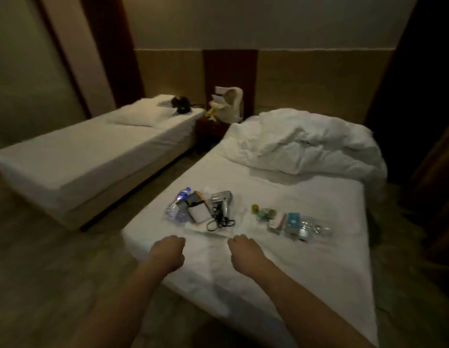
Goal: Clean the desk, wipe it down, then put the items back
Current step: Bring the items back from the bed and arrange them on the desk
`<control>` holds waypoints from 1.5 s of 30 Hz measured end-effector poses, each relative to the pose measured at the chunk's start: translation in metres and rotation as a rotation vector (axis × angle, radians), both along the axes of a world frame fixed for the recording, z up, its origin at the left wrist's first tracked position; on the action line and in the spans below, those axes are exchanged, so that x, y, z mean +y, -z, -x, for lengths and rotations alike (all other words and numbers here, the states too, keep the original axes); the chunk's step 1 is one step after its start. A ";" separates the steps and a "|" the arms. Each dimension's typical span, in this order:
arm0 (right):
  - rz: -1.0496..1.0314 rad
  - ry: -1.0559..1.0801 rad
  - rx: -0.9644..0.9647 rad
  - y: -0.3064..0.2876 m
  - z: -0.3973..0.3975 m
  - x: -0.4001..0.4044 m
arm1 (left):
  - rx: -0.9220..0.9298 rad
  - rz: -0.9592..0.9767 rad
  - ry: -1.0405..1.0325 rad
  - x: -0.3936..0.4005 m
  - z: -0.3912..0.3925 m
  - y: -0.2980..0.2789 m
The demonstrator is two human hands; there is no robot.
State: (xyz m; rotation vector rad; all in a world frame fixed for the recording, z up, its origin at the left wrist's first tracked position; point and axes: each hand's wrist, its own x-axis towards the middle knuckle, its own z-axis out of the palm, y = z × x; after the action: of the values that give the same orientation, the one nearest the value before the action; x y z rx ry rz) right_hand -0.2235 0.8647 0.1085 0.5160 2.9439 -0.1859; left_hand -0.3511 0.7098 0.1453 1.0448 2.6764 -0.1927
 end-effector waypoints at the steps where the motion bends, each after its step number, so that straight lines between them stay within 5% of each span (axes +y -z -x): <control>1: 0.007 0.038 -0.024 0.005 -0.009 0.012 | 0.002 0.005 0.052 0.018 -0.002 0.005; 10: 0.043 0.369 -0.133 0.028 -0.036 0.112 | -0.102 0.070 0.419 0.171 0.009 0.049; 24: 0.225 0.736 -0.193 0.076 0.014 0.292 | -0.344 0.144 0.446 0.374 0.117 0.130; 36: 0.540 1.019 -0.155 0.178 0.030 0.371 | -0.651 0.024 0.075 0.475 0.099 0.210; 45: 0.708 1.264 0.116 0.280 0.067 0.426 | -0.772 -0.026 -0.262 0.523 0.100 0.304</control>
State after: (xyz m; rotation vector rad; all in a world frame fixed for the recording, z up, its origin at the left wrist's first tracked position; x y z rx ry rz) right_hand -0.2907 1.2909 -0.1715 2.0688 1.9121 -1.2854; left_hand -0.4507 1.2333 -0.1588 0.5872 2.0678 0.2513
